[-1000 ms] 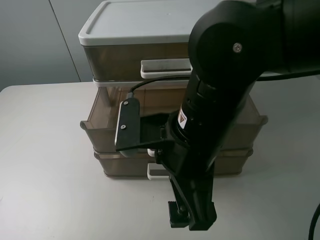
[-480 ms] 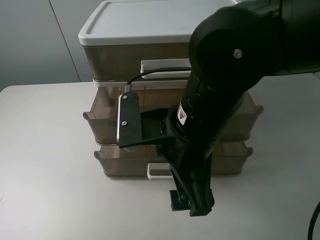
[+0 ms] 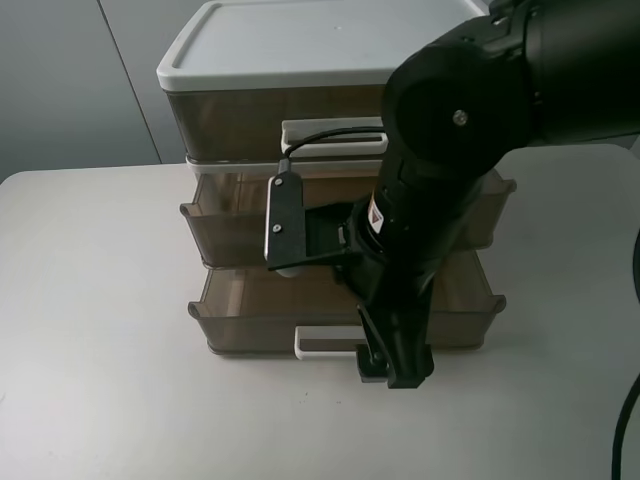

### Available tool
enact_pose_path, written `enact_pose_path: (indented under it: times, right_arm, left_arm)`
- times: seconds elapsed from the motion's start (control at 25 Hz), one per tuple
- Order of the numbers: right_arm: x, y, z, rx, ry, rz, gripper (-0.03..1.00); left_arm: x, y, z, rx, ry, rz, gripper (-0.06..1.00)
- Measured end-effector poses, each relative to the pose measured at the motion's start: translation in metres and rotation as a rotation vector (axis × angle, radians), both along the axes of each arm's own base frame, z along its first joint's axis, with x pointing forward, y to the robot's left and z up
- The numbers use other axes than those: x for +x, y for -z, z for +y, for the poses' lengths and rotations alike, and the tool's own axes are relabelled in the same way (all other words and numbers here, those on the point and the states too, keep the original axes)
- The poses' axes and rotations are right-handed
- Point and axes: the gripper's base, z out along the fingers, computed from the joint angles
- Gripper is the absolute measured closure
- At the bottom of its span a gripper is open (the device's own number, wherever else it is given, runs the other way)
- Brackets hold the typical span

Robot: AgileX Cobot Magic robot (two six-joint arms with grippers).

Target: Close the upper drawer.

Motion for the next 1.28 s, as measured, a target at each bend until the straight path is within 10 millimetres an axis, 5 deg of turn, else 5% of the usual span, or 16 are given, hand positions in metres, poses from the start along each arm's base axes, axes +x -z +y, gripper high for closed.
enact_pose_path:
  times: [0.76,1.28]
  right_arm:
    - [0.028,-0.003,-0.003,0.057,-0.050,-0.216,0.27]
    - [0.030,-0.004,0.000,0.085,-0.052,-0.236,0.27]
  left_arm:
    - [0.000,0.000,0.000,0.000,0.000,0.000,0.20]
    - [0.000,0.000,0.000,0.000,0.000,0.000,0.20]
